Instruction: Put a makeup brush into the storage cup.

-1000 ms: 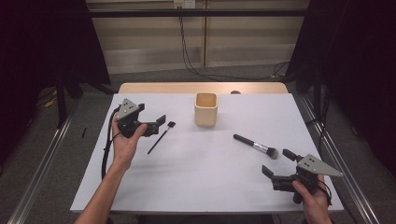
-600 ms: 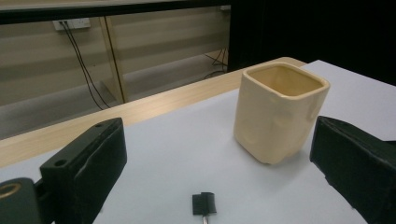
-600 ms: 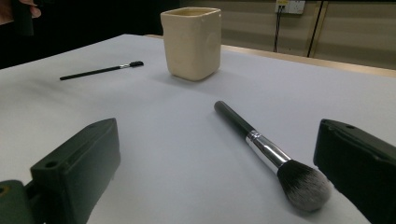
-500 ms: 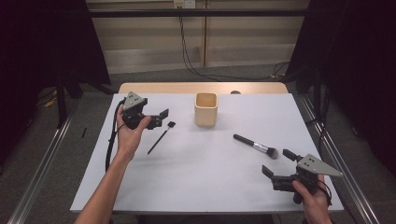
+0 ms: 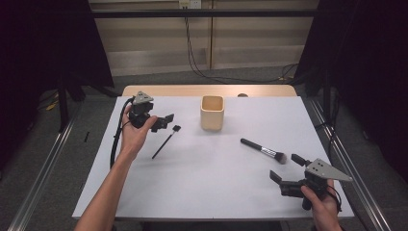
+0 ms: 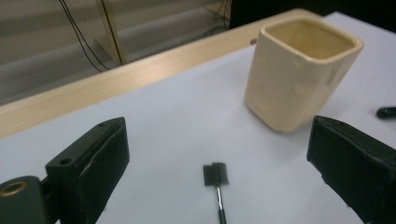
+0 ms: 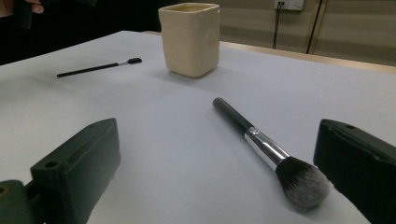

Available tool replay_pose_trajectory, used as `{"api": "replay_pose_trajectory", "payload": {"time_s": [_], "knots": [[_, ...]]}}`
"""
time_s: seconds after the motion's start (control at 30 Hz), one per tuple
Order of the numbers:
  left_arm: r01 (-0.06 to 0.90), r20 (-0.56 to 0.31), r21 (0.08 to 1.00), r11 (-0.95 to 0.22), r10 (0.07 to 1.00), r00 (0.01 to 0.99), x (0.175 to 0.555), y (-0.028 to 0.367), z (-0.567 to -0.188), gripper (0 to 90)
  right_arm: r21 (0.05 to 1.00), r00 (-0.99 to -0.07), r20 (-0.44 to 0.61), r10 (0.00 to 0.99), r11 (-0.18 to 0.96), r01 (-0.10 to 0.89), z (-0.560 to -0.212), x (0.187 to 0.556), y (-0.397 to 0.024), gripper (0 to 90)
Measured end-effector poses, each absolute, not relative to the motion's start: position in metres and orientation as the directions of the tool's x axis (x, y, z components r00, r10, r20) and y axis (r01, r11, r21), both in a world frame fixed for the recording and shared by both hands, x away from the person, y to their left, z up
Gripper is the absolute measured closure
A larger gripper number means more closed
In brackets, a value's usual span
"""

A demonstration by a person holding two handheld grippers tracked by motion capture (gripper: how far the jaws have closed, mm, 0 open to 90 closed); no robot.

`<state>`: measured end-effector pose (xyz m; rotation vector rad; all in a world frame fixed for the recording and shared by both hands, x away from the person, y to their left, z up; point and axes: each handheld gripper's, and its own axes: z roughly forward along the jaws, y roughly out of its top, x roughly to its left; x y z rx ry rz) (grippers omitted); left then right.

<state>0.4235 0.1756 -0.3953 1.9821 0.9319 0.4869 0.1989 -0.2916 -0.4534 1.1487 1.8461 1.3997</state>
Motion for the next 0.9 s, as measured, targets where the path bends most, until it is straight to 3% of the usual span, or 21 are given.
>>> {"api": "replay_pose_trajectory", "payload": {"time_s": [0.4, 0.9], "knots": [[0.541, 0.02, 0.673, -0.505, 0.743, 0.669, 0.435, 0.166, -0.394, 6.6, 0.948, -0.485, 0.067, 0.872, 0.097, 0.304, -0.454, 0.199, -0.291, 0.2], [0.66, -0.048, 0.476, -0.581, 0.733, 0.679, 0.455, 0.156, -0.397, 8.2, 0.947, -0.491, 0.062, 0.869, 0.105, 0.304, -0.454, 0.198, -0.291, 0.2]]}}
